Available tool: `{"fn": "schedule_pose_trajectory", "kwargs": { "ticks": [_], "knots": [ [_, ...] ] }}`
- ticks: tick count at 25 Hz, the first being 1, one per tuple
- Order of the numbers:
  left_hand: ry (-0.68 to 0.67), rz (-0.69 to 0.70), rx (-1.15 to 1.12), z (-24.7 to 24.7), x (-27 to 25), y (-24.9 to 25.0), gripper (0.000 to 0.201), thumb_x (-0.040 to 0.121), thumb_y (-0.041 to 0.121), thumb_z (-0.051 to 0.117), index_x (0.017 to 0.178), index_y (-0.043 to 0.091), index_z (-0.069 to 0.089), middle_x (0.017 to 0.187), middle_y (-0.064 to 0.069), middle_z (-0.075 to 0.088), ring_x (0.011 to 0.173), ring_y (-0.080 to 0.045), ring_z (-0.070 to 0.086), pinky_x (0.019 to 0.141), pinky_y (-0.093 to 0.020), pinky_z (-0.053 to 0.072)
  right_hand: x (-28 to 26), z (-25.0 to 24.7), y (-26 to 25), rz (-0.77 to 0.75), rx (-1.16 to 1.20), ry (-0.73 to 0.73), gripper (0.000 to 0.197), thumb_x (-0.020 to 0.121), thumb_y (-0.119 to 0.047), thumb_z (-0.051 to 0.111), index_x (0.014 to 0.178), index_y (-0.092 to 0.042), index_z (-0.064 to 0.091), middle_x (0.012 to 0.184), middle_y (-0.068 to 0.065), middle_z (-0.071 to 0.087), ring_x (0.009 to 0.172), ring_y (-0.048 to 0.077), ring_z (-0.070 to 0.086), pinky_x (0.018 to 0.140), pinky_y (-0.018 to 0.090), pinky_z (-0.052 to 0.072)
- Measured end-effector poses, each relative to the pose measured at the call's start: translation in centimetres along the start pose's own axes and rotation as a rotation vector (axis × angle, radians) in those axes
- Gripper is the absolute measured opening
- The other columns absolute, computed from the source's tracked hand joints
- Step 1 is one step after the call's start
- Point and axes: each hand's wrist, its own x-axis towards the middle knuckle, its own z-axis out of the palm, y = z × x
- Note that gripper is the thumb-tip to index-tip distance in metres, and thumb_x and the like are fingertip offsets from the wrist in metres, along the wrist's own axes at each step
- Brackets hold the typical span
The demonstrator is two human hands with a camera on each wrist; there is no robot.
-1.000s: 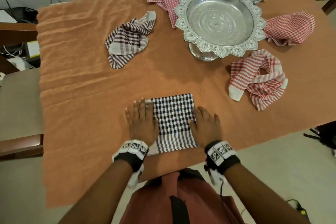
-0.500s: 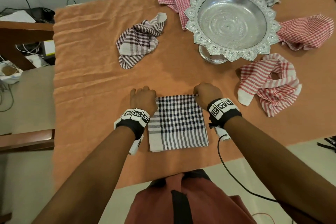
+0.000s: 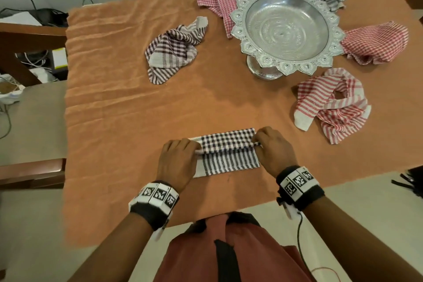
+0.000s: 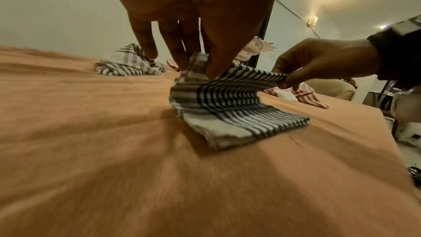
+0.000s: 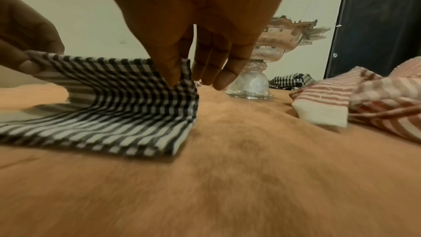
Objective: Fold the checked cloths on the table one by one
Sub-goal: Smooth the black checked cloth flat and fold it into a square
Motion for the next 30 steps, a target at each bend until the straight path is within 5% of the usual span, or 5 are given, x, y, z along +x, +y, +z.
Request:
{"fn": "schedule_pose_trajectory", "kwargs": {
  "ticks": [9, 18, 21, 25, 30],
  "knots": [
    [-0.103, 0.008, 0.001, 2.0, -3.2, 1.0, 0.03, 0.059, 0.011, 0.083, 0.08, 0.023, 0.066, 0.082, 0.005, 0.063, 0.073, -0.021, 0.059, 0.064, -0.032, 0.047, -4.2, 3.2, -0.4, 0.12, 0.019, 0.007, 0.013, 0.08, -0.009, 0.066, 0.092, -0.012, 0.068, 0.107, 0.006, 0.062, 0.085, 0.026, 0.06, 0.06, 0.035, 0.054],
    [-0.146, 0.019, 0.012, 2.9, -4.0, 1.2, 0.029, 0.06, 0.016, 0.084, 0.08, 0.023, 0.065, 0.082, 0.004, 0.062, 0.073, -0.02, 0.06, 0.063, -0.032, 0.047, -4.7, 4.2, 0.0, 0.19, 0.01, -0.019, 0.018, 0.085, -0.01, 0.063, 0.099, -0.016, 0.072, 0.111, 0.005, 0.062, 0.093, 0.027, 0.06, 0.062, 0.033, 0.051],
    [-0.146, 0.016, 0.018, 3.1, -4.2, 1.4, 0.023, 0.067, 0.024, 0.081, 0.084, 0.022, 0.066, 0.088, 0.003, 0.063, 0.078, -0.021, 0.06, 0.067, -0.034, 0.048, -4.8, 3.9, -0.2, 0.208, 0.018, -0.045, 0.022, 0.085, -0.009, 0.06, 0.103, -0.016, 0.071, 0.115, 0.005, 0.061, 0.097, 0.027, 0.059, 0.069, 0.035, 0.052],
    [-0.037, -0.024, -0.007, 2.5, -4.0, 1.9, 0.025, 0.085, 0.038, 0.051, 0.098, 0.023, 0.065, 0.101, 0.002, 0.06, 0.091, -0.02, 0.055, 0.078, -0.036, 0.046, -4.3, 2.5, -1.8, 0.196, 0.052, 0.025, 0.035, 0.078, -0.01, 0.06, 0.112, -0.012, 0.067, 0.124, 0.009, 0.058, 0.105, 0.029, 0.058, 0.089, 0.043, 0.049],
    [-0.042, -0.047, -0.05, 1.6, -0.7, 4.1, 0.046, 0.09, 0.032, 0.034, 0.127, 0.015, 0.055, 0.137, -0.009, 0.05, 0.128, -0.029, 0.043, 0.105, -0.047, 0.036, -1.5, 1.8, -6.7, 0.028, 0.239, -0.053, 0.056, 0.095, -0.046, 0.028, 0.136, -0.013, 0.049, 0.141, 0.007, 0.047, 0.129, 0.023, 0.043, 0.111, 0.04, 0.033]
  ]
}}
